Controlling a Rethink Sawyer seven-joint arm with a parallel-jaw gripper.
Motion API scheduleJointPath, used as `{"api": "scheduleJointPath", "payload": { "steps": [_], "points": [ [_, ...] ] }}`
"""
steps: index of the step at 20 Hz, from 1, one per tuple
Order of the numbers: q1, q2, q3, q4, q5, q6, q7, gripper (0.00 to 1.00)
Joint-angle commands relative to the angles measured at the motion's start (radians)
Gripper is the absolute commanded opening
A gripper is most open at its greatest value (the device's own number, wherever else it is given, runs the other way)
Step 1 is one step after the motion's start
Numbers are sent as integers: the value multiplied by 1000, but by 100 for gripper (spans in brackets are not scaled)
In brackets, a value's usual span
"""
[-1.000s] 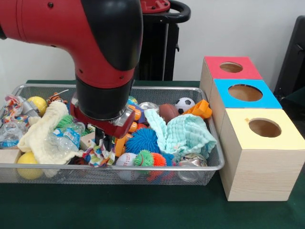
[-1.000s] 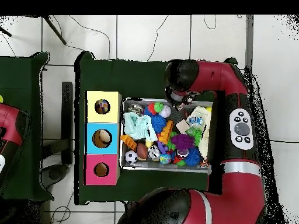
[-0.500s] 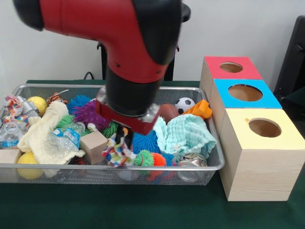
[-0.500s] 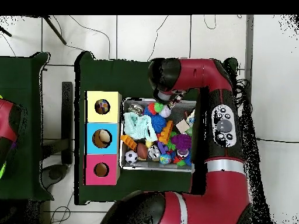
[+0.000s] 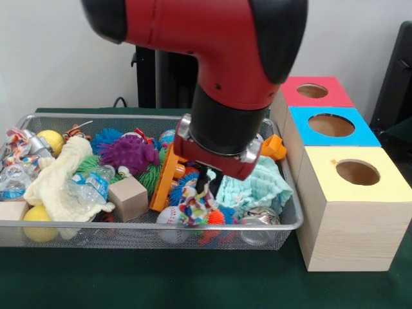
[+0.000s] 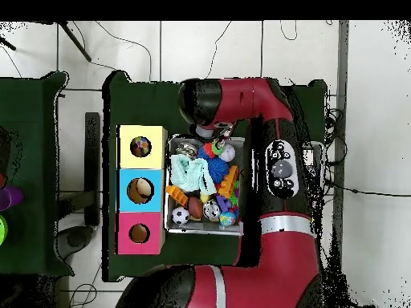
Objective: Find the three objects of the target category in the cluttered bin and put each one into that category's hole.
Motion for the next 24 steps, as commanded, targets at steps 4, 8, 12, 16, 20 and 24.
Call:
{"api": "scheduleJointPath", "payload": {
  "steps": [4,8,12,16,20,24],
  "points": [
    [17,13,-42,75,57,-21,179,0],
    [35,38,-48,25,93,27,205,0],
    [79,52,-77,-14,108,50,250,0],
    [121,79,-100,-90,101,96,249,0],
    [156,110,-128,-164,113,151,265,0],
    [172,137,-144,-239,127,217,263,0]
  ]
}}
